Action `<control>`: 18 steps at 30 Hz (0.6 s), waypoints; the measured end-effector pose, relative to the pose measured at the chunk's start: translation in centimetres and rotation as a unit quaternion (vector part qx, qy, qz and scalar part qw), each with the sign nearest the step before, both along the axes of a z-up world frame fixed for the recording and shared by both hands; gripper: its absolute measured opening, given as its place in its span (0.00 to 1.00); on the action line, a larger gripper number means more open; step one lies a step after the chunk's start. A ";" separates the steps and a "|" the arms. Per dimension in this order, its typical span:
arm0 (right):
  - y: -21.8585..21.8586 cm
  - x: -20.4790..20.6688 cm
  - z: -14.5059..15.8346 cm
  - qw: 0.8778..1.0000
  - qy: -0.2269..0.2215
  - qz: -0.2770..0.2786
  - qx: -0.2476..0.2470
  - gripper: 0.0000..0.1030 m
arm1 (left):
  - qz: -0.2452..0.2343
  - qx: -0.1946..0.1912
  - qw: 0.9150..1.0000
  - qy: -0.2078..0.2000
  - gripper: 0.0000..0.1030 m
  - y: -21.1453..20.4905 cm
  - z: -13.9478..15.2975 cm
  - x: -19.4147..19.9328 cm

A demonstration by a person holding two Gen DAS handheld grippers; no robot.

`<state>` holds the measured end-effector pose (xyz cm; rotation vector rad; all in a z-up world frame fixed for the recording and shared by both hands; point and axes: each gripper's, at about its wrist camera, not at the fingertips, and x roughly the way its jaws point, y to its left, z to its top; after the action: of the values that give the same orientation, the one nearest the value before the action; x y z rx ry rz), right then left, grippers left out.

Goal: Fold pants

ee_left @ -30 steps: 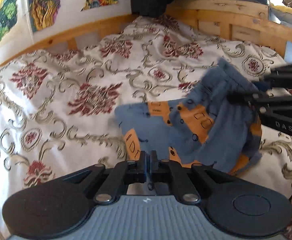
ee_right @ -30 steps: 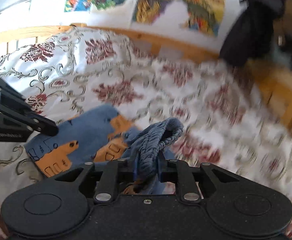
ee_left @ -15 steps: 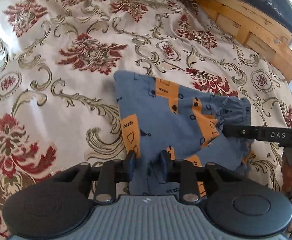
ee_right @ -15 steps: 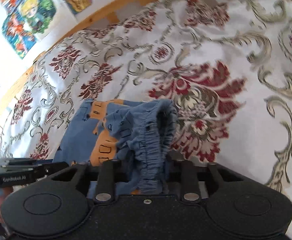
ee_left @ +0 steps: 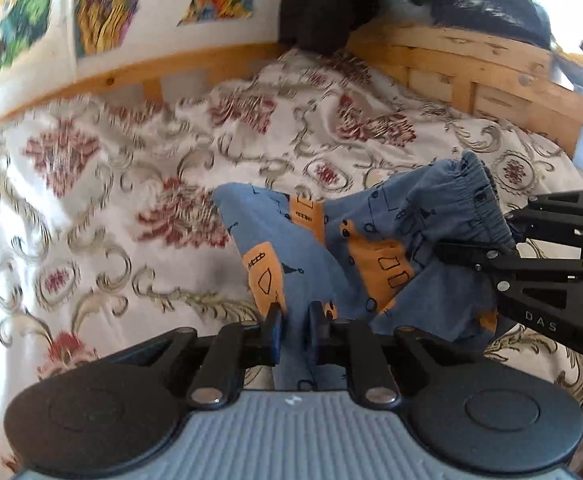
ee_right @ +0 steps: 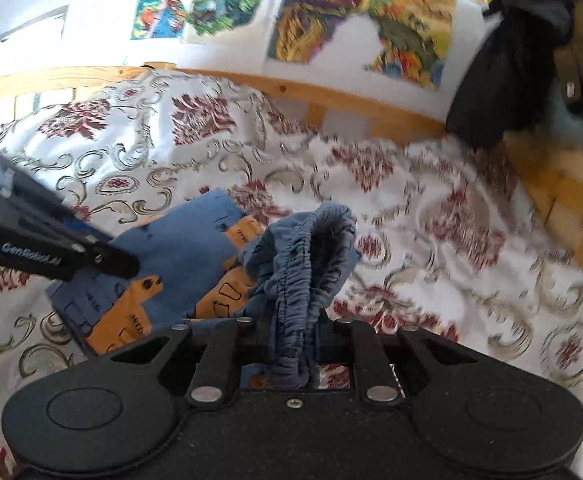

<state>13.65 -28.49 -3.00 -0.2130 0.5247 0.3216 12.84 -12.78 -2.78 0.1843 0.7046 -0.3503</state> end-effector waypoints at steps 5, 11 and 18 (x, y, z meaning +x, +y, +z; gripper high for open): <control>-0.4 1.5 -1.6 0.998 0.050 -0.014 0.017 0.22 | 0.037 -0.021 0.997 0.057 0.16 1.6 -2.1 2.1; -1.5 1.1 -1.5 0.996 0.065 -0.043 0.047 0.50 | 0.037 -0.029 0.997 0.065 0.25 2.7 -2.1 1.8; -2.7 -0.5 -0.6 0.991 0.077 -0.072 0.080 0.86 | 0.058 -0.021 0.996 0.072 0.56 3.8 -1.8 0.6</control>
<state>13.13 -31.20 -3.63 0.0049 0.6603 0.2386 13.45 -9.02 -4.58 0.0788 0.8451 -0.2679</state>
